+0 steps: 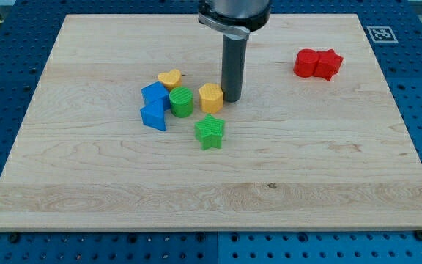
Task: Move the red blocks slightly to the left
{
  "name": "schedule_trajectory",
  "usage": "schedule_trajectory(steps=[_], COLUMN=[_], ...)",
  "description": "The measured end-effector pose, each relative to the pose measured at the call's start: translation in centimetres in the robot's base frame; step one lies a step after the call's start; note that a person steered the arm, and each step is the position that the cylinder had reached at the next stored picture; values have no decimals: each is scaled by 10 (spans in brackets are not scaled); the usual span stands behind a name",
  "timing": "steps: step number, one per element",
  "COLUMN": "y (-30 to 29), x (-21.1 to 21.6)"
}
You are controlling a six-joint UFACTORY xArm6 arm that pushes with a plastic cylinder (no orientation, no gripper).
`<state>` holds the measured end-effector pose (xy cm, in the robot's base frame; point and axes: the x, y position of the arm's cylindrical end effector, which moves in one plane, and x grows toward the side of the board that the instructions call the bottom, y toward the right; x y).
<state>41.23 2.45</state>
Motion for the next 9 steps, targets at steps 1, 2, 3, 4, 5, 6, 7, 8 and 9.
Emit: schedule_trajectory(steps=[1,2,3,4,5,6,7,8,9], y=[0,1,1,1,22,98,173,230,241], x=[-1,-19,-56,-90,-104,-115,-115,-105,-68])
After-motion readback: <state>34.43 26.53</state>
